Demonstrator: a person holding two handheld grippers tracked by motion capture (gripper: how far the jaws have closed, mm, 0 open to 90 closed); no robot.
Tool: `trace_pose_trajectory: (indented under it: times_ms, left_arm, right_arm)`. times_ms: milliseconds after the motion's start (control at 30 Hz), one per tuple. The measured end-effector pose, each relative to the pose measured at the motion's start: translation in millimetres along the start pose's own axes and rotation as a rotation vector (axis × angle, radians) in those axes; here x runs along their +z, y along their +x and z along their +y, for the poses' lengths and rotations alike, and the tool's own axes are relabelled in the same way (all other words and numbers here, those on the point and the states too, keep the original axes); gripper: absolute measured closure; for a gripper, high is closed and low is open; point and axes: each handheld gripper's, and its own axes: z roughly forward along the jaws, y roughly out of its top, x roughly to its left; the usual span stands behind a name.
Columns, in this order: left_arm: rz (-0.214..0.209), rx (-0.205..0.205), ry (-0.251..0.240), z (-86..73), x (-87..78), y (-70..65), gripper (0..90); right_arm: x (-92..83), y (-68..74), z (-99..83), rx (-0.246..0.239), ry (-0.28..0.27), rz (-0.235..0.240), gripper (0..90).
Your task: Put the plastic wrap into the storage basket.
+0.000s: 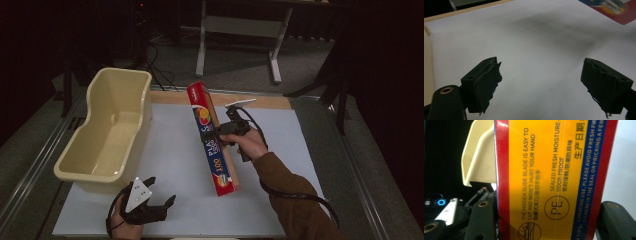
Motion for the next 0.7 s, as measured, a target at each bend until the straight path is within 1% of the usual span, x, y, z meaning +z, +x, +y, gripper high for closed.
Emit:
trace_pose_trajectory:
  times_ms: [133,200,300,333,433,467,667,700]
  left_arm:
    - [0.000,0.000,0.000,0.0,0.0,0.0,15.4]
    - [-0.001,0.000,-0.001,0.0,0.0,-0.2,15.4]
    - [-0.002,0.001,0.000,0.0,0.2,-0.3,15.4]
    - [-0.002,0.000,-0.001,0.0,0.3,-0.4,15.4]
    - [-0.002,0.000,-0.001,0.0,0.2,-0.5,15.4]
    - [-0.001,0.000,-0.002,0.0,0.3,-0.4,15.4]
    - [-0.002,-0.001,-0.003,0.1,0.4,-0.5,15.4]
    - [-0.002,-0.001,-0.003,0.1,0.4,-0.6,15.4]
  right_arm:
    - [3.3,4.4,1.3,0.011,-0.009,0.003,41.5]
    - [6.8,8.7,3.1,0.020,-0.017,0.017,41.5]
    - [8.7,11.3,4.1,0.023,-0.024,0.029,41.5]
    - [10.6,13.5,5.1,0.027,-0.029,0.047,41.5]
    - [11.3,14.8,5.6,0.025,-0.030,0.050,41.5]
    - [13.6,18.2,7.3,0.028,-0.036,0.057,41.5]
    - [17.1,23.9,10.2,0.036,-0.051,0.068,41.4]
    - [18.5,26.5,11.2,0.038,-0.061,0.078,41.5]
